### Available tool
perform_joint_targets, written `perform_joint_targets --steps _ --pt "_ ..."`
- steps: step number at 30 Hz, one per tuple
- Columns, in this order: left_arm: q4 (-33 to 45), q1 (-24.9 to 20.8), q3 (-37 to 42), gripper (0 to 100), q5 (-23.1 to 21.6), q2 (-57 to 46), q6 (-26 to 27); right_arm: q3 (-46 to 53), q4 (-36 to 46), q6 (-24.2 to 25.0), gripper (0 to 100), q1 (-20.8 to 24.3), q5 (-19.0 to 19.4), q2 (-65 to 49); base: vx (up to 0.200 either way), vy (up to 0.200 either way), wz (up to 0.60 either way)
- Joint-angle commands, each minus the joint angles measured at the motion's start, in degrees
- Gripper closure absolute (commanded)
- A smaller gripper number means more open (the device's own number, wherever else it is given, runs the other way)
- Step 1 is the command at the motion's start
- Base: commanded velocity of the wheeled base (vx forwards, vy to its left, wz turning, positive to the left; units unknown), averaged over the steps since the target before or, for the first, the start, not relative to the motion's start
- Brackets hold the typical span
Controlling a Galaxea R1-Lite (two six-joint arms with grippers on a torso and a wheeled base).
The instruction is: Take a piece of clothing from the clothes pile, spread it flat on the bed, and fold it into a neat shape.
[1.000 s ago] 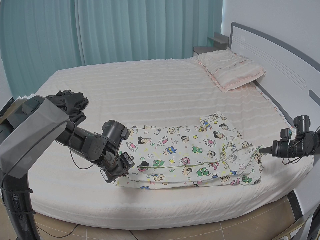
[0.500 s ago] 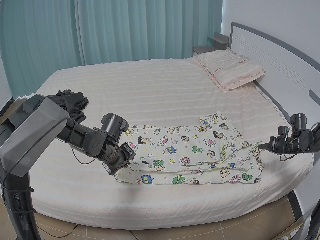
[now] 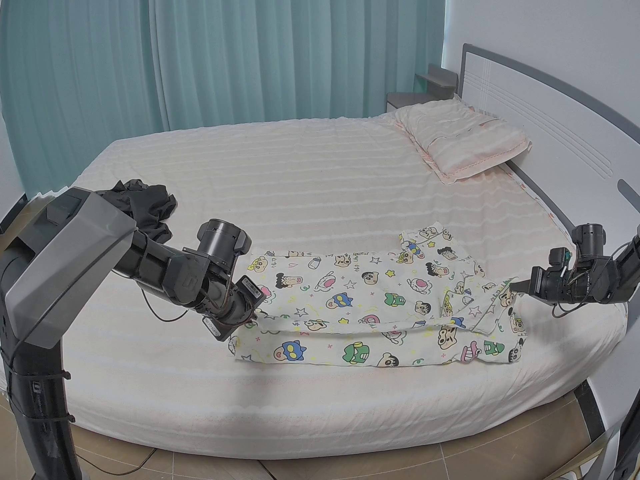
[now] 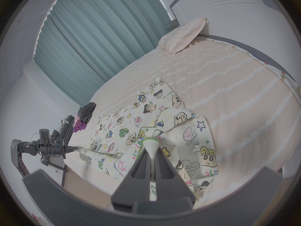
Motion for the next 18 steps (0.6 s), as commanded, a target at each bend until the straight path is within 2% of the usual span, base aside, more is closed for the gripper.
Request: perform_joint_targets --steps 1,8,12,18 --pt "0.02 0.03 -2.13 100 0.03 2.91 -0.20 -0.99 -0.27 0.74 100 0.43 -0.11 1.04 0.000 0.000 0.00" --pt "0.02 0.12 -5.47 100 0.38 5.64 -2.48 -3.19 -0.45 2.85 100 0.43 -2.57 3.67 0.000 0.000 0.00" --pt "0.02 0.12 -5.73 100 0.38 5.99 -2.92 -4.33 -2.47 6.02 100 0.43 -3.10 4.99 0.000 0.000 0.00" --pt "-0.07 0.29 -5.82 100 0.38 6.16 -2.92 -4.33 -4.93 7.60 100 0.52 -3.62 7.28 0.000 0.000 0.00"
